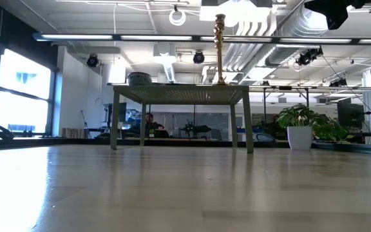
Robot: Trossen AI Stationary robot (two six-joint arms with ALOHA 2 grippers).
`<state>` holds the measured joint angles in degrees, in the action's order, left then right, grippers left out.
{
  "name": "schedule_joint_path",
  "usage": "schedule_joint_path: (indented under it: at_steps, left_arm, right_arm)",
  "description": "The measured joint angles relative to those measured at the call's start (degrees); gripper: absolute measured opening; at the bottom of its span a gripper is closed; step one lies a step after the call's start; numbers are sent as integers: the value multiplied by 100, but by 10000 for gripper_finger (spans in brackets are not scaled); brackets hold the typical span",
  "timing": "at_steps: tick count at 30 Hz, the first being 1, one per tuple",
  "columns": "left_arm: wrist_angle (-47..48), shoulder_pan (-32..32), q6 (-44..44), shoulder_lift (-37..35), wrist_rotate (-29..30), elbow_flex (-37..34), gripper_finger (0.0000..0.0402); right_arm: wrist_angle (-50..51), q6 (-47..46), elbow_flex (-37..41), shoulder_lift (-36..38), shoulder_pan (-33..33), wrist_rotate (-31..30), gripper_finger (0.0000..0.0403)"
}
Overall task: Stock candles and holders on shelf
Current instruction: Align the light blue scented candle with the other scented candles on the shelf
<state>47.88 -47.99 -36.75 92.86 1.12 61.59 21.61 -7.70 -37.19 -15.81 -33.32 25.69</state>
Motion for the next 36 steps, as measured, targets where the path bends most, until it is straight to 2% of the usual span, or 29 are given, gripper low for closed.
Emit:
schedule_joint_path:
  at_steps: [9, 14, 26, 30, 36]
  left_arm:
    - [-107, 0, 7, 0, -16, -230, 367]
    - [-678, 0, -33, 0, -18, -557, 367]
    - [-1222, -1, -1251, -14, 246, -1199, 367]
    - [-1314, -7, -1312, -13, 446, -1209, 367]
    - [-1336, 179, -1550, -13, 314, -1208, 366]
  right_arm:
    - [0, 1, 0, -2, 0, 1, 266]
    - [0, 0, 0, -2, 0, 0, 266]
    - [-4, -142, 0, -3, 0, 0, 266]
    - [-4, -151, 0, -2, 0, 0, 266]
    - [-5, -139, 0, -4, 0, -4, 266]
